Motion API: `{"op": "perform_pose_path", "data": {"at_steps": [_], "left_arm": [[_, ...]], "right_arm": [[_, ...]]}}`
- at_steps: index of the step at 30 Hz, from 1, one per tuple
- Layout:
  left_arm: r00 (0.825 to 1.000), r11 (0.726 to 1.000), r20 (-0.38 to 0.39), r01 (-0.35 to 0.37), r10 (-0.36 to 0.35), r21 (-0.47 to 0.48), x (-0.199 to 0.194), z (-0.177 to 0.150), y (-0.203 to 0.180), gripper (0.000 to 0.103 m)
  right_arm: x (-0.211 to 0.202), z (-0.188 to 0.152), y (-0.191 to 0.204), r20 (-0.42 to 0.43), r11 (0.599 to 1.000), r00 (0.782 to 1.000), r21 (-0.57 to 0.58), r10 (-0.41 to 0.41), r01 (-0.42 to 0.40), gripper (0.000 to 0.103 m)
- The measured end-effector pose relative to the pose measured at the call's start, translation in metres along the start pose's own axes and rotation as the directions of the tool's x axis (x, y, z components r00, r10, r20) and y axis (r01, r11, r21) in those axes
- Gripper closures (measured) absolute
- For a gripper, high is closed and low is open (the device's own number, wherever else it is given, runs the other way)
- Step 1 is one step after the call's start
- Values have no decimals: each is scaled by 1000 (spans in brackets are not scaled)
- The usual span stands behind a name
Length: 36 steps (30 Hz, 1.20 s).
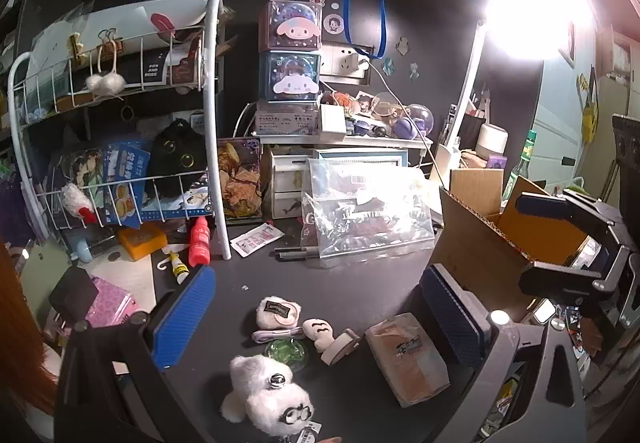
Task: Organize objects
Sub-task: 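Move the right tool toward the pink-wrapped bag on the desk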
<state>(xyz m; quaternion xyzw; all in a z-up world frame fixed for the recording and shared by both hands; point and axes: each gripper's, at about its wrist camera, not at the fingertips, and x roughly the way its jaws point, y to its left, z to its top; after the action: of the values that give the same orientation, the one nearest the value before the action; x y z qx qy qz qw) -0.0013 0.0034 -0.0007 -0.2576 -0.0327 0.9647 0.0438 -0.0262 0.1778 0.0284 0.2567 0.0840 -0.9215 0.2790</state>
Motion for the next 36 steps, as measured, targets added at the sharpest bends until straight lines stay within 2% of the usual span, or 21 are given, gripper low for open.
{"op": "perform_pose_path", "data": {"at_steps": [25,29,34,36], "left_arm": [[999,999,7,32,-32,-14,2,2,1,0],[1000,1000,-2,6,-6,-19,5,3,10,0],[1000,1000,-15,-8,8,-10,6,-1,21,0],[1000,1000,-23,-11,11,-6,8,-3,25,0]], "right_arm": [[-5,-3,-8,28,999,1000,34,-3,2,0],[-9,-4,-2,50,999,999,37,3,-5,0],[-25,-6,19,143,997,987,-11,73,-73,0],[-29,-9,35,170,993,979,-42,112,-106,9]]}}
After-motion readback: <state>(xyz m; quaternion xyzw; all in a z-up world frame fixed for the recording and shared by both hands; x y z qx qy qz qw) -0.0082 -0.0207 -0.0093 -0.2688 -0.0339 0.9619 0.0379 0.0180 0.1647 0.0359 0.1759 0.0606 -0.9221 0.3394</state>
